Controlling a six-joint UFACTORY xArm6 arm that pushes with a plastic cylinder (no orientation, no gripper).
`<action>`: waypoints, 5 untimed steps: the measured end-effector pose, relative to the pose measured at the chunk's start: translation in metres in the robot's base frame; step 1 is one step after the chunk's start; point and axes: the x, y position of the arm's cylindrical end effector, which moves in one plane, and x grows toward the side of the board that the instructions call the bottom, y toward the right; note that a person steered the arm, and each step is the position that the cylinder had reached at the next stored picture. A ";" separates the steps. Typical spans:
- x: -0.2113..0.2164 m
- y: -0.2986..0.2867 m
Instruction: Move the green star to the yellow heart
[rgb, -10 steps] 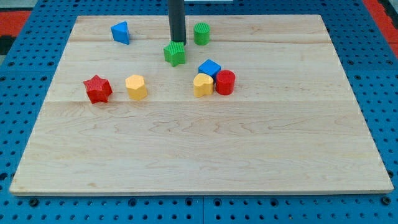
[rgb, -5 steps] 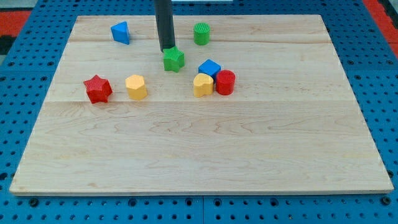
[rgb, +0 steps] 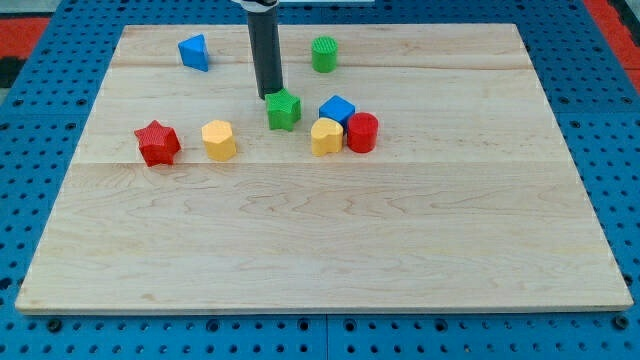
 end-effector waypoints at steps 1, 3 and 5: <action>0.009 0.014; 0.010 0.020; -0.018 -0.019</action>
